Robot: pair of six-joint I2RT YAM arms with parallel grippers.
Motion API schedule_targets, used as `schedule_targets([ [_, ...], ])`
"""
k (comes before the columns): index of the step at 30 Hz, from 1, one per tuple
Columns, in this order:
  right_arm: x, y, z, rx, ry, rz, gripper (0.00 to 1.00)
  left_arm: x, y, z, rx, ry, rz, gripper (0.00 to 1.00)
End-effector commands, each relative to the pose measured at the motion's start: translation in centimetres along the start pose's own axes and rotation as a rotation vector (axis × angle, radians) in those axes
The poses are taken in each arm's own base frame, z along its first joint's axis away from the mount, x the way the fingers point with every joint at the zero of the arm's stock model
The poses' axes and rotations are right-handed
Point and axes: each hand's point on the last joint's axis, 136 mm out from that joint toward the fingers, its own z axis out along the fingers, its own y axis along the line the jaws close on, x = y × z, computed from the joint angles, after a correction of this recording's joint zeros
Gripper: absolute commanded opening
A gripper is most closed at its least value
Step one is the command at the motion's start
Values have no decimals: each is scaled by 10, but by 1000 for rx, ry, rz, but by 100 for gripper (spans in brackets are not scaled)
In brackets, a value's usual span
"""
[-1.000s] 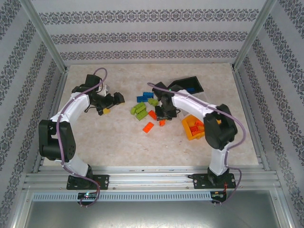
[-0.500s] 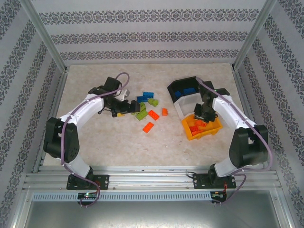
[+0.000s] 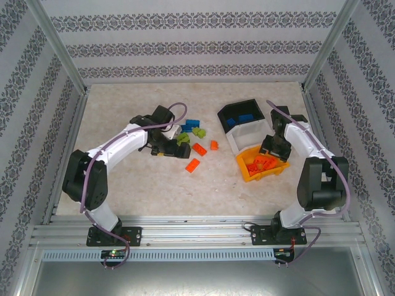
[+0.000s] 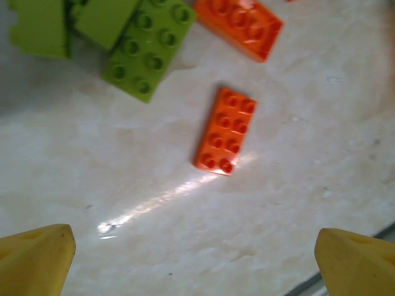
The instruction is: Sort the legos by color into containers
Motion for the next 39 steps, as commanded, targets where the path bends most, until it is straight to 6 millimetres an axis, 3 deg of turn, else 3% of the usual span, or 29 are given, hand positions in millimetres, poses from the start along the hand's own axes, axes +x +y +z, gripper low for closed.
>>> schedule_targets([
  [1,-9,4,-30,-29,-86,-10,63,-7,19,5,-125,27,7,100],
  [7,3,32,-51,-122,-115,-58,65,-33,23,27,-158,66,-50,97],
  [12,17,51,-53,-165,-94,-92,66,-52,36,39,-231,96,-62,93],
  [16,23,59,-52,-186,-80,-109,66,-61,52,41,-272,111,-83,84],
  [29,30,65,-35,-193,-27,-112,66,-55,80,47,-294,154,-97,69],
  [39,27,72,-39,-193,-27,-125,66,-53,85,62,-279,178,-98,54],
])
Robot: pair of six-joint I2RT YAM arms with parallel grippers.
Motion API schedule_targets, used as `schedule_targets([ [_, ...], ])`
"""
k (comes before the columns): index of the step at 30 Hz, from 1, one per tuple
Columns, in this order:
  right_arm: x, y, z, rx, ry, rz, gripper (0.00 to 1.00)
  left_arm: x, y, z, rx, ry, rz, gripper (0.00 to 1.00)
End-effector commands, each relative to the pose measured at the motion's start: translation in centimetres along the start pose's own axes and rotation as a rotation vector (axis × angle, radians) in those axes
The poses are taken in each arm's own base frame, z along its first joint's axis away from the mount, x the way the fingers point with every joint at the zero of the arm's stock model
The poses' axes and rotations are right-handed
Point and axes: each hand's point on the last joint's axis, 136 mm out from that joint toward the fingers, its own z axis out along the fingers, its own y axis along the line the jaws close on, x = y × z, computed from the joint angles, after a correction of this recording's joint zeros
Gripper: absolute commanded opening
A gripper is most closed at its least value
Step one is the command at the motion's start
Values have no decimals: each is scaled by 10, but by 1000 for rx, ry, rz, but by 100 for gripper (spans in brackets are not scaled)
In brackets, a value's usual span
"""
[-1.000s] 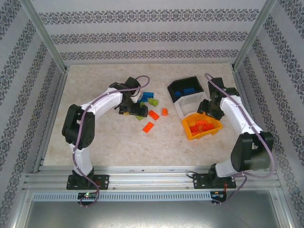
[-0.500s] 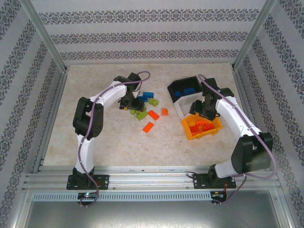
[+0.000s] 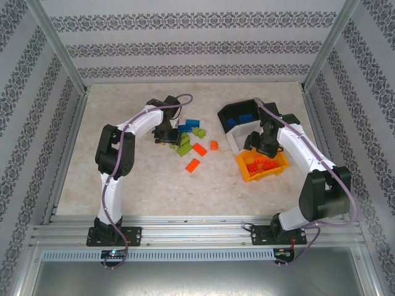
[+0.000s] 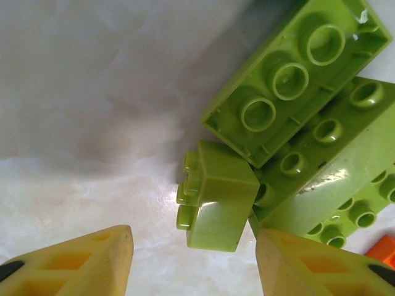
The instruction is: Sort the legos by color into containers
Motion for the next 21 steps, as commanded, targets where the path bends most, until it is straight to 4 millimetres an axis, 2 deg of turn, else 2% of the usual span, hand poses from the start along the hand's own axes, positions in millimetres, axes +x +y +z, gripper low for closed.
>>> schedule_targets([
  [1,-1,8,-4,-14,2,-2,66,8,8,14,-7,49,-1,54],
  [4,0,10,-4,-12,6,-8,66,7,7,20,2,55,-3,44],
  [7,1,13,-4,-12,8,-13,66,8,7,25,10,64,-7,43],
  [11,2,17,-3,-11,6,-21,66,9,6,28,21,70,-8,34],
  [17,2,23,-2,-17,1,-26,66,14,13,17,32,50,-29,22],
  [21,4,31,2,-23,8,-39,66,19,22,6,38,35,-50,20],
])
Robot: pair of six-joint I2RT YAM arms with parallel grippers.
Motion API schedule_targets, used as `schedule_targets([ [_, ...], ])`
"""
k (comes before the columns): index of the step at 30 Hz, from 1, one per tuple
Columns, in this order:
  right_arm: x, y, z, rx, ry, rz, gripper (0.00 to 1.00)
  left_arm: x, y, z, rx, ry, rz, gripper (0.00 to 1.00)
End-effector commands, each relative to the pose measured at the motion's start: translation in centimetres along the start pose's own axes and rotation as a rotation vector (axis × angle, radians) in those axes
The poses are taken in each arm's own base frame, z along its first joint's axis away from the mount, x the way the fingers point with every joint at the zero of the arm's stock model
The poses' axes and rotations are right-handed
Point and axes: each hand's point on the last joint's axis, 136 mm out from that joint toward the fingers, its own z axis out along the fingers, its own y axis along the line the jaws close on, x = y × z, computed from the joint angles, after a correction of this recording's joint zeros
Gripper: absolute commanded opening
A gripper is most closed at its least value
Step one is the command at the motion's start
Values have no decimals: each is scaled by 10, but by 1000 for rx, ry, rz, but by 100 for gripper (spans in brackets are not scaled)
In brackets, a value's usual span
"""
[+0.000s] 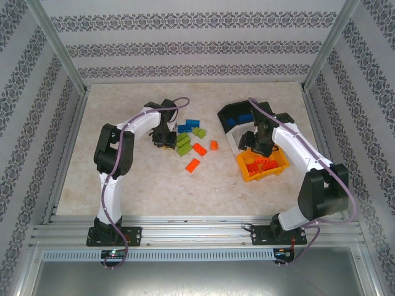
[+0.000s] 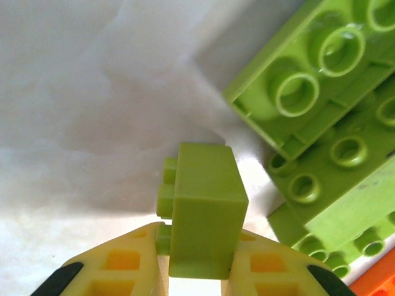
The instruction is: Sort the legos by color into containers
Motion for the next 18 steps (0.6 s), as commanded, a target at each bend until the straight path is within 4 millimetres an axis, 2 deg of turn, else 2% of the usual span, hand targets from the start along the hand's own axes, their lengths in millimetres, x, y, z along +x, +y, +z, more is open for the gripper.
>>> schedule_targets([
  [1,-3,12,1,-11,-2,-1,66,8,15,-12,-1,-12,-26,19],
  [6,0,21,6,-16,7,-21,66,12,23,-38,26,-61,-66,19],
  [10,3,20,4,-11,2,-24,67,9,10,-63,101,-111,-81,19],
  [13,3,12,-3,-7,-26,-2,67,-1,-16,-79,233,-143,-109,19],
  [16,3,1,-15,-43,-74,61,67,-17,-54,-91,372,-174,-117,19],
  [18,4,-6,-22,-89,-111,112,67,-31,-87,-97,473,-188,-111,19],
])
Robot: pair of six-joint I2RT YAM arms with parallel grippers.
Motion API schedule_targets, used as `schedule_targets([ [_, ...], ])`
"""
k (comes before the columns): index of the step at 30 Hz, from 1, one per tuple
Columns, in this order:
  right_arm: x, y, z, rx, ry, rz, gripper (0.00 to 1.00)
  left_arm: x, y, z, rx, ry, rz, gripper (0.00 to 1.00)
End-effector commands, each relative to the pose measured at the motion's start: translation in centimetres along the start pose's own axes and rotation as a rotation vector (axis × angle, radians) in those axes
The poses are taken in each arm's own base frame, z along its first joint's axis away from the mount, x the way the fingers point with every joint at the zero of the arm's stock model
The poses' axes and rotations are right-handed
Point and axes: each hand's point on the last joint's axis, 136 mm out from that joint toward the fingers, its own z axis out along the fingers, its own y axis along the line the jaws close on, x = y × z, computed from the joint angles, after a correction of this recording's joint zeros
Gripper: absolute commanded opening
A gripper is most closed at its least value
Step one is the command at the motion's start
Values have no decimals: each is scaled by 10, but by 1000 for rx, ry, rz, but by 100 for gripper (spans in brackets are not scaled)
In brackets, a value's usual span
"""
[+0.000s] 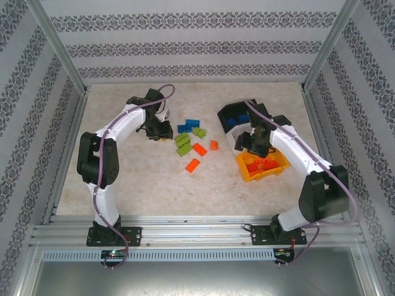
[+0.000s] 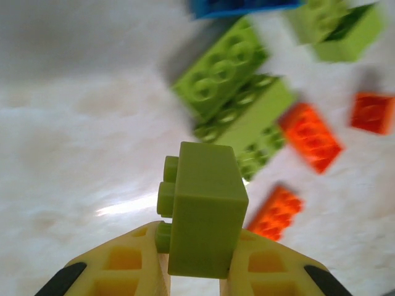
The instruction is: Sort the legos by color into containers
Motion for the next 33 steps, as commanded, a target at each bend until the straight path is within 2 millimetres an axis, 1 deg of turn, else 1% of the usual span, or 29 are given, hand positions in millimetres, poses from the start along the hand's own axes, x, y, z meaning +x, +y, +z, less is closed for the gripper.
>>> schedule_targets([
  [1,-1,-13,-20,-67,-83,103,66,-21,-78,3,254,-29,-15,19],
  [4,-2,-23,-33,-136,-158,171,66,-32,-134,16,408,-17,-8,19],
  [7,-5,-27,-46,-211,-246,215,66,-40,-182,34,523,8,-3,19],
  [10,-5,-27,-57,-264,-313,227,66,-47,-217,52,618,42,-17,19],
  [12,-3,-27,-60,-279,-332,230,66,-51,-231,63,662,58,-34,19],
  [15,2,-31,-60,-286,-338,239,66,-62,-243,77,701,65,-69,19],
  [19,7,-36,-56,-273,-329,254,66,-72,-257,91,740,77,-99,19],
  [24,7,-40,-49,-254,-303,259,66,-77,-269,99,766,86,-109,19],
  [28,3,-38,-47,-257,-294,256,67,-78,-273,101,778,89,-111,19],
  [33,-1,-35,-44,-262,-280,253,67,-86,-275,104,786,77,-119,20],
])
